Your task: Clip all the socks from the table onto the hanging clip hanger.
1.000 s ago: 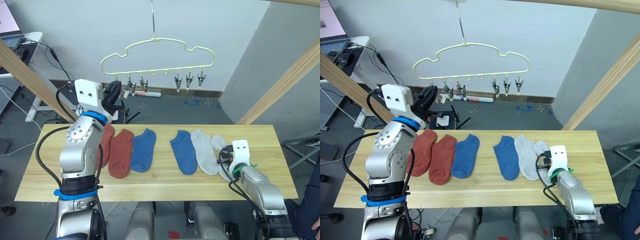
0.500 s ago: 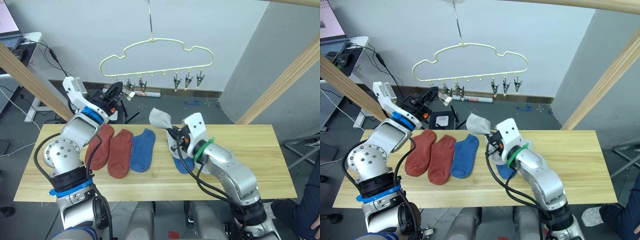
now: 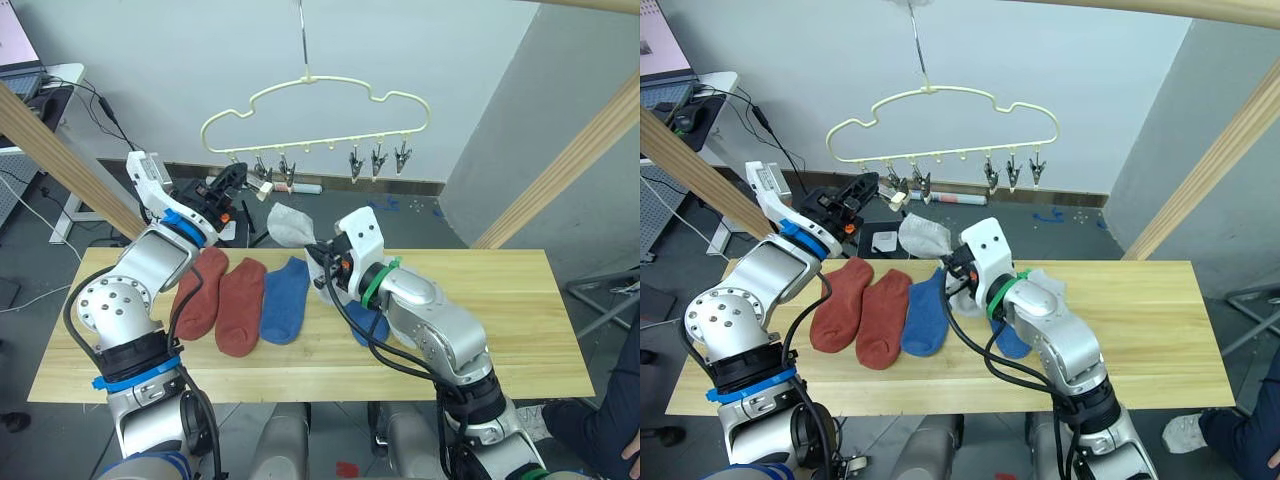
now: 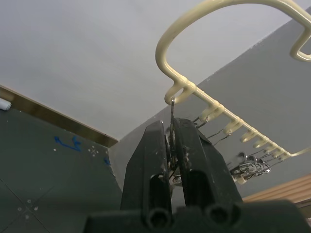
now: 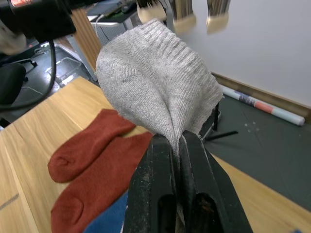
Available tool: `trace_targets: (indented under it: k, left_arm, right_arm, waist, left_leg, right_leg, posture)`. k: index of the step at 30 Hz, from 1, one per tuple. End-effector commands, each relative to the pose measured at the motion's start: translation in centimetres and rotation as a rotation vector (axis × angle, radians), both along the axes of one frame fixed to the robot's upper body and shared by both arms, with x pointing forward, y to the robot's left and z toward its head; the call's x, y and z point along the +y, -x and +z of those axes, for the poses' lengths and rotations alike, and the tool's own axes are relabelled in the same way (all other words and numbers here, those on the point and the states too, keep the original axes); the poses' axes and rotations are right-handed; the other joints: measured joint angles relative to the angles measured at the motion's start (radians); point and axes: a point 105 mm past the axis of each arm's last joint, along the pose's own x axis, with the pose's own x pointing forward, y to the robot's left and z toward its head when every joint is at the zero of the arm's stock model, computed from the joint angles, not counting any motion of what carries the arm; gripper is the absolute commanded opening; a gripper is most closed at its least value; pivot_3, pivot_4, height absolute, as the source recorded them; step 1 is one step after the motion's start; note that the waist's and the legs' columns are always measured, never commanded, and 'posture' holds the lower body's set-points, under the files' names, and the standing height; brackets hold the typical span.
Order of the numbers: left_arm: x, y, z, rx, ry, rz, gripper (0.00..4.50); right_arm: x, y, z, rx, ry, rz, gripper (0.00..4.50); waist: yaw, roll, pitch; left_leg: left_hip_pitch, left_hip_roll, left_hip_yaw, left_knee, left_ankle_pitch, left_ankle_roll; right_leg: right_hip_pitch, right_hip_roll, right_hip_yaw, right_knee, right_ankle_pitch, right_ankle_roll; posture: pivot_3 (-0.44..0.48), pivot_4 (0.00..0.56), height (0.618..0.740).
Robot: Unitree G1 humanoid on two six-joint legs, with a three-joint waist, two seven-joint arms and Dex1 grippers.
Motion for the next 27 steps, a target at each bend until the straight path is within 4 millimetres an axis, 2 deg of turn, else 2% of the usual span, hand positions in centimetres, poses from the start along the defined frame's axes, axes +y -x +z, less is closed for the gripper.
trace_targets:
  k: [1, 10, 21, 27]
  left_arm:
    - [-0.1, 0.6, 0.5, -0.024, -0.017, -0.011, 0.0]
    - [0.0, 0.8, 0.4, -0.021, -0.021, -0.009, 0.0]
    - [0.4, 0.7, 0.6, -0.027, -0.019, 0.005, 0.0]
    - [0.1, 0.8, 0.7, -0.031, -0.017, -0.006, 0.0]
  right_arm:
    - [0.8, 0.2, 1.7, -0.036, -0.063, 0.029, 0.04]
    - [1.1, -0.5, 2.5, -0.029, -0.1, 0.012, 0.04]
    - [1.6, 0.5, 1.2, 0.002, -0.066, 0.079, 0.04]
    - [1.4, 0.3, 1.2, 0.033, -0.085, 0.066, 0.04]
  waist:
    - [0.0, 0.0, 0.0]
    - [0.0, 0.0, 0.0]
    - [0.001, 0.0, 0.0]
    - [0.001, 0.0, 0.0]
  left_leg:
    - [0.0, 0.0, 0.0, 0.0, 0.0, 0.0]
    - [0.0, 0.0, 0.0, -0.001, 0.0, 0.0]
    - [0.0, 0.0, 0.0, -0.002, 0.0, 0.0]
    - [-0.001, 0.0, 0.0, -0.002, 0.0, 0.0]
  right_leg:
    - [0.0, 0.0, 0.0, 0.0, 0.0, 0.0]
    - [0.0, 0.0, 0.0, -0.001, 0.0, 0.0]
    - [-0.001, 0.0, 0.0, -0.001, 0.0, 0.0]
    - [-0.002, 0.0, 0.0, -0.001, 0.0, 0.0]
  posture:
    - [0.184, 0.323, 0.74]
    - [0.196, 0.329, 0.74]
    - [0.201, 0.328, 0.74]
    - [0.201, 0.328, 0.74]
